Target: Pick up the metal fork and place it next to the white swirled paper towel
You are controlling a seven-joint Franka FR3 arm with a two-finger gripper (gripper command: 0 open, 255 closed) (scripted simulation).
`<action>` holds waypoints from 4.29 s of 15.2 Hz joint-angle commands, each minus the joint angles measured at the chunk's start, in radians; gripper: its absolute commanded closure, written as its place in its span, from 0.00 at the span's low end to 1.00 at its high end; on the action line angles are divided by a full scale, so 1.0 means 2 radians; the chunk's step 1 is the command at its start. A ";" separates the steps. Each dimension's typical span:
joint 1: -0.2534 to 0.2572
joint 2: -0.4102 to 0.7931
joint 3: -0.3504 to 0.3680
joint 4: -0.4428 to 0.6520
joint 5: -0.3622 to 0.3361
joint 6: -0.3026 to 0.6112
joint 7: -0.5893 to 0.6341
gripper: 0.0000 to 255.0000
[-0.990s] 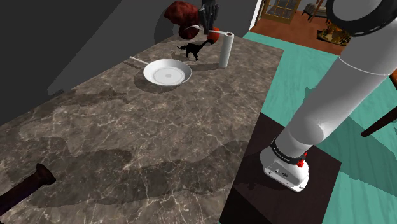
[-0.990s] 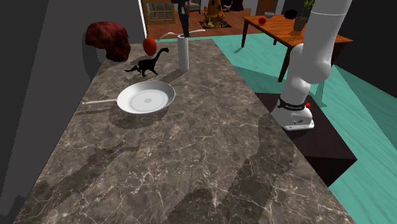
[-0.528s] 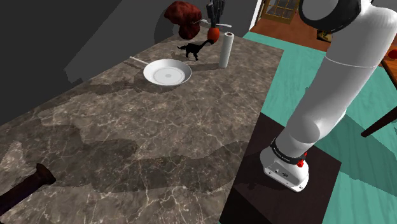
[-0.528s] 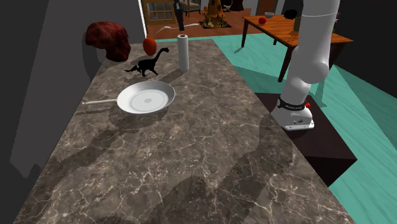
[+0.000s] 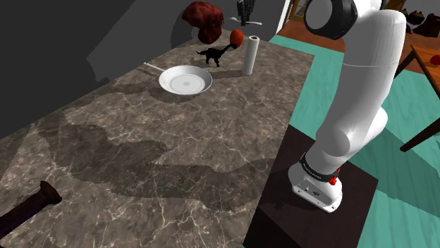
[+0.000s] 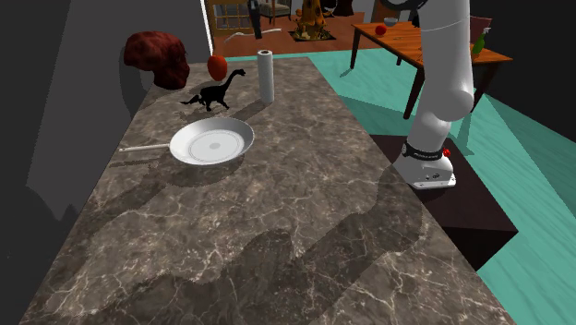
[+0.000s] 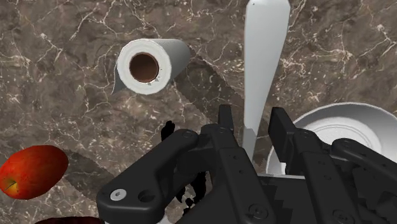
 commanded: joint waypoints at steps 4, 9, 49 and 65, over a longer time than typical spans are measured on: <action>-0.001 -0.006 0.000 -0.041 0.000 0.036 0.000 1.00; 0.000 -0.017 0.000 -0.092 -0.001 0.075 0.002 1.00; 0.000 0.022 0.002 -0.306 -0.001 0.328 0.014 1.00; 0.000 0.022 0.002 -0.300 -0.001 0.322 0.015 0.00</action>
